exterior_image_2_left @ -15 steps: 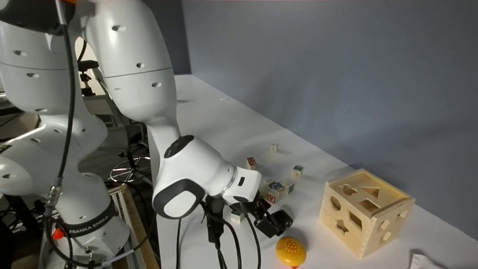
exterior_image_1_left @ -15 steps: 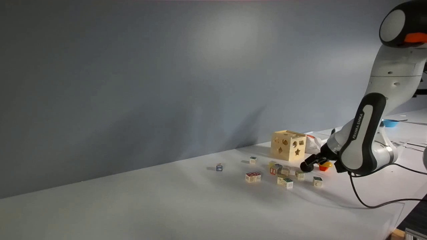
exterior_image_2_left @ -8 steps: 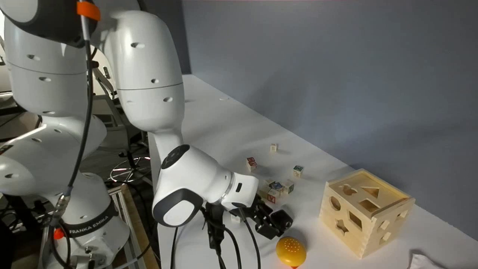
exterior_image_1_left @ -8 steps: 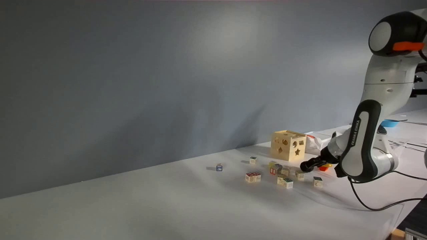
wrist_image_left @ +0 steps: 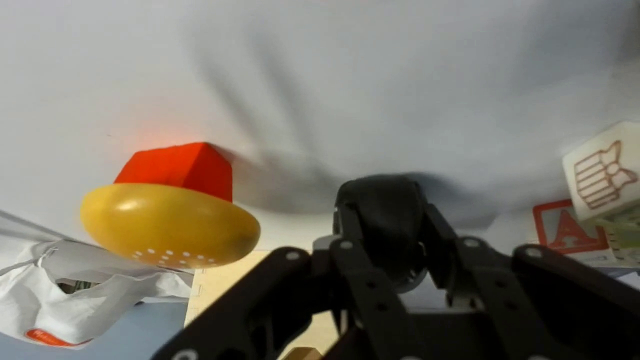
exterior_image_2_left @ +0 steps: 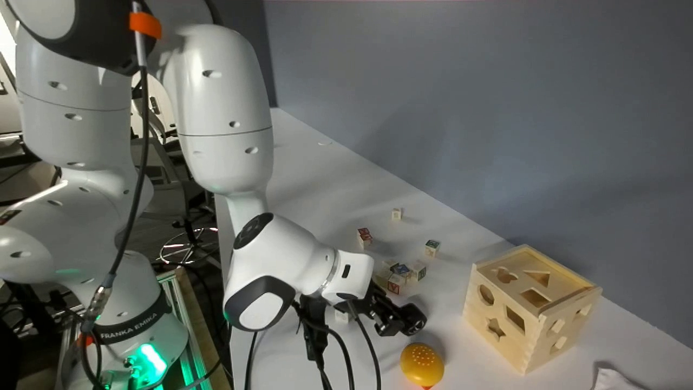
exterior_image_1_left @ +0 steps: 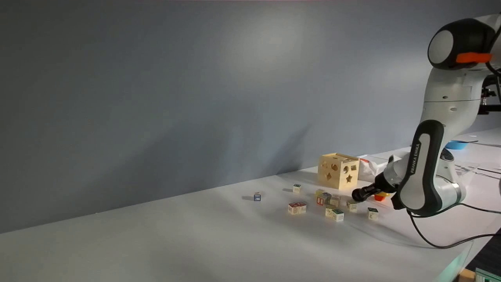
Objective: Move the black object to the left.
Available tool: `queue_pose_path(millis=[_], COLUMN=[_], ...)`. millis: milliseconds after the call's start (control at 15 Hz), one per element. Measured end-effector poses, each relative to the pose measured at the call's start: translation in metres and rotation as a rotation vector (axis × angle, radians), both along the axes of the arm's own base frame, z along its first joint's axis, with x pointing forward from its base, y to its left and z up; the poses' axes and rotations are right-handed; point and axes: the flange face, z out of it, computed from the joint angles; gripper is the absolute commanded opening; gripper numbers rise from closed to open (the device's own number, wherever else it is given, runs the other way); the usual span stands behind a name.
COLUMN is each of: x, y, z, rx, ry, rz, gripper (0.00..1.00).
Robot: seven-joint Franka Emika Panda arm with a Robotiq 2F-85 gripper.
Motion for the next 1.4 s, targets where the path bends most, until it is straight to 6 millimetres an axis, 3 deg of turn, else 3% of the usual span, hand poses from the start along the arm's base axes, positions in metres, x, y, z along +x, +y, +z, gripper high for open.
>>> queue_pose_path(millis=[67,267,533,667,1000,1200,1400], x=[0.001,0.013,0.037,0.042,0.041,0.038,0.028], y=[0.001,0.006,0.012,0.016,0.032,0.052,0.063], z=[0.001,0.017,0.059,0.07,0.072,0.071,0.081], rx=[-0.002,-0.018,-0.022,-0.007,0.058,0.102,0.134], ry=[-0.002,-0.014,0.067,0.155,0.429,0.598,0.745], rz=[0.005,0.022,0.017,0.018,0.036,0.054,0.054], gripper=[0.05,0.07,0.07,0.07,0.07,0.07,0.07])
